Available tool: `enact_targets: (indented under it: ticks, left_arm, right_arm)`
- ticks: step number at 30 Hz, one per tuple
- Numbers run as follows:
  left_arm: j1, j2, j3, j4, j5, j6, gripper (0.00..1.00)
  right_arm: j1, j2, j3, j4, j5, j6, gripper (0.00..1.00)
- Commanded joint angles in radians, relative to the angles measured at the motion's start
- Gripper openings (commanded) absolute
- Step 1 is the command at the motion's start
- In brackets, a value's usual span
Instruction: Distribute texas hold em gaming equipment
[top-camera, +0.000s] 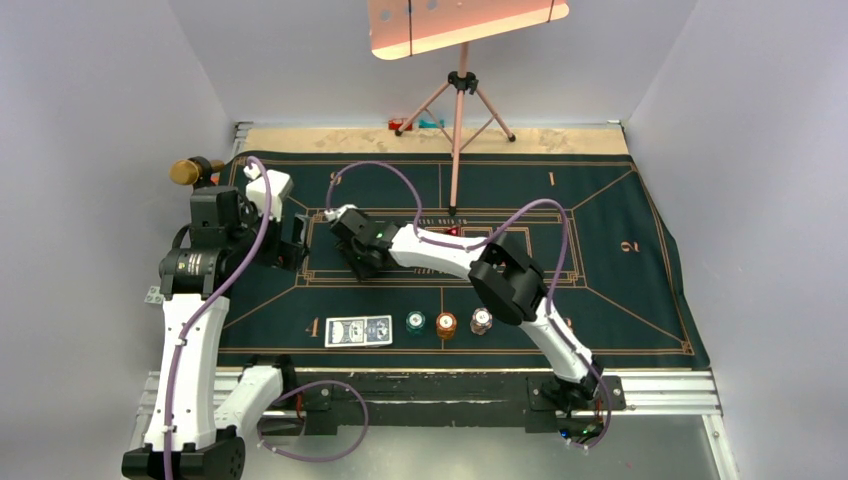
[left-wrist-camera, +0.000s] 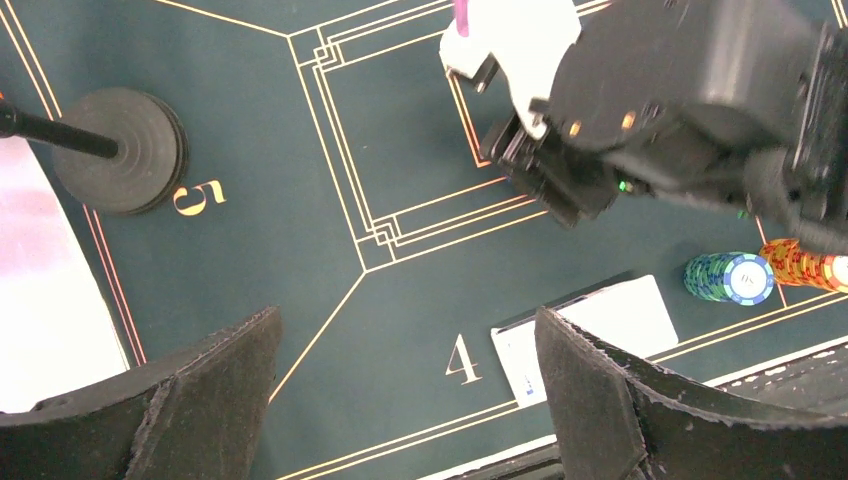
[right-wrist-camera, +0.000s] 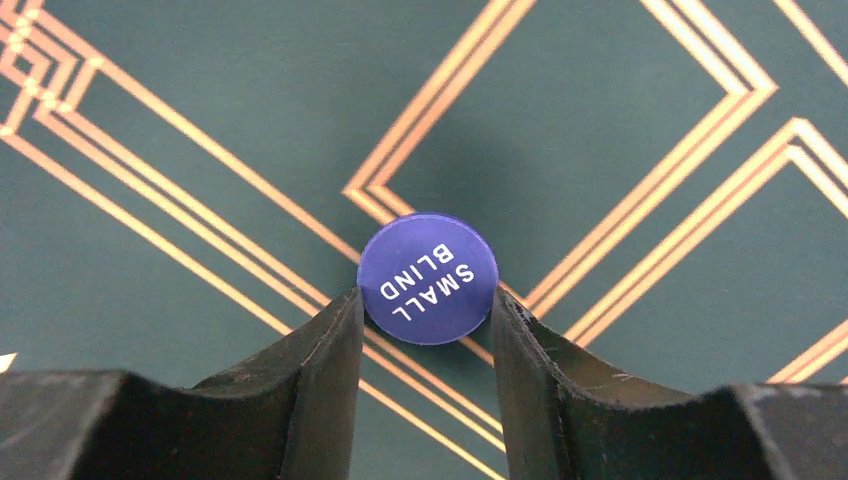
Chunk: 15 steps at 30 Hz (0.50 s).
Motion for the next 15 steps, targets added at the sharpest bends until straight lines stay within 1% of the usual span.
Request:
enact_targets:
  ticks: [1,5,10,15]
  left_arm:
    - [0.011,-0.01,0.04,-0.006,-0.018,-0.031,1.0]
    - [0.011,-0.007,0.045,-0.008,-0.015,-0.034,1.0]
    - [0.013,-0.004,0.05,-0.006,-0.016,-0.039,1.0]
    - [0.014,-0.007,0.051,-0.01,-0.017,-0.029,1.0]
  right_arm:
    - [0.069,0.037,0.074,-0.074,-0.088,-0.018,0.38]
    - [0.109,0.057,0.119,-0.093,-0.11,-0.017,0.37]
    - [0.116,0.06,0.157,-0.077,-0.164,0.014,0.38]
    - [0.118,0.133,0.3,-0.094,-0.168,0.048,0.38]
